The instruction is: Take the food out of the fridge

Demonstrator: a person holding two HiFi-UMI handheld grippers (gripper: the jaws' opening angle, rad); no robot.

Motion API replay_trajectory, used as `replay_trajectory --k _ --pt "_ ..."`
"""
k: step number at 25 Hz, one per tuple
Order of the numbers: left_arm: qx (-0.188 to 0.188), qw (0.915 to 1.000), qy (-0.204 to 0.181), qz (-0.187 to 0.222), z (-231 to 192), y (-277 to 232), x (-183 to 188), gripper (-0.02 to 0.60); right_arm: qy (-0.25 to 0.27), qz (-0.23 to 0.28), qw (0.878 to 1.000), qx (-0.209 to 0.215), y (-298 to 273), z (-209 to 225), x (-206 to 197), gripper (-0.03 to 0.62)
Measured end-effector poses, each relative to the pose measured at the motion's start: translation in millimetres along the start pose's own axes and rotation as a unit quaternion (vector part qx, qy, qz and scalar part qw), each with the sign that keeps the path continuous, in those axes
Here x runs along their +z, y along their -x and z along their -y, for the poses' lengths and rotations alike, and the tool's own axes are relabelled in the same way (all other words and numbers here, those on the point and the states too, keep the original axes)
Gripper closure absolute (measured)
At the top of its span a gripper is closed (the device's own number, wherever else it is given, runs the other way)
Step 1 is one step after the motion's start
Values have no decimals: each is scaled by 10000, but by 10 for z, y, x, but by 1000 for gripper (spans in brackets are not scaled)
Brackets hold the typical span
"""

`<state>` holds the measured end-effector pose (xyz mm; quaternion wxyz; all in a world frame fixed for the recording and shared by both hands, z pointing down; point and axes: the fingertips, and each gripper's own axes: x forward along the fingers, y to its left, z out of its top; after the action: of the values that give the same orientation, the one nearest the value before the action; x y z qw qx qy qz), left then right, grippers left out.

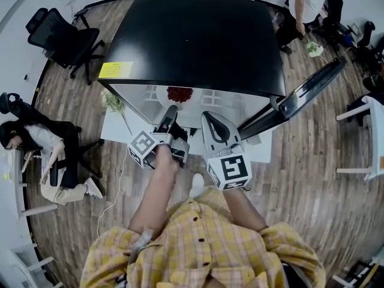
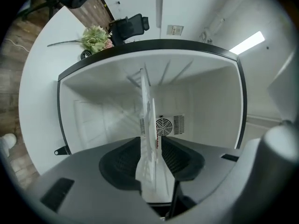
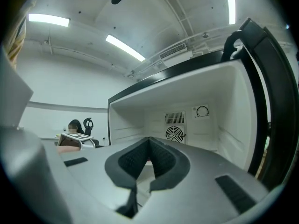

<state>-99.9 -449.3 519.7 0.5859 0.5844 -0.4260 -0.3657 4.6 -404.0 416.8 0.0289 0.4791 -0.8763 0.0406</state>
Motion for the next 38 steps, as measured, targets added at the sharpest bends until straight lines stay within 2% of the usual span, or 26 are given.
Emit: replay_trajectory --k 5,10,13,16,18,20,38 --pt "-10 9999 103 4 -3 -80 18 449 -48 -9 10000 -45 6 64 -16 588" --pt "54 10000 39 0 1 -144 40 467 -60 -9 10000 -58 12 69 -25 588" --pt "63 10000 49 -14 -1 -161 45 530 -41 -21 10000 -28 12 54 -35 588" --pt "83 9999 134 2 -3 -171 53 546 -32 -19 10000 -22 20 50 -28 588" --pt "127 9999 27 21 7 -151 62 566 -45 -28 10000 -33 34 49 -31 588" --pt "126 9999 -23 77 37 -121 75 566 -68 -55 10000 -20 39 45 -36 586" --pt "-364 9975 550 251 519 412 -158 568 -53 74 9999 -95 355 -195 34 586"
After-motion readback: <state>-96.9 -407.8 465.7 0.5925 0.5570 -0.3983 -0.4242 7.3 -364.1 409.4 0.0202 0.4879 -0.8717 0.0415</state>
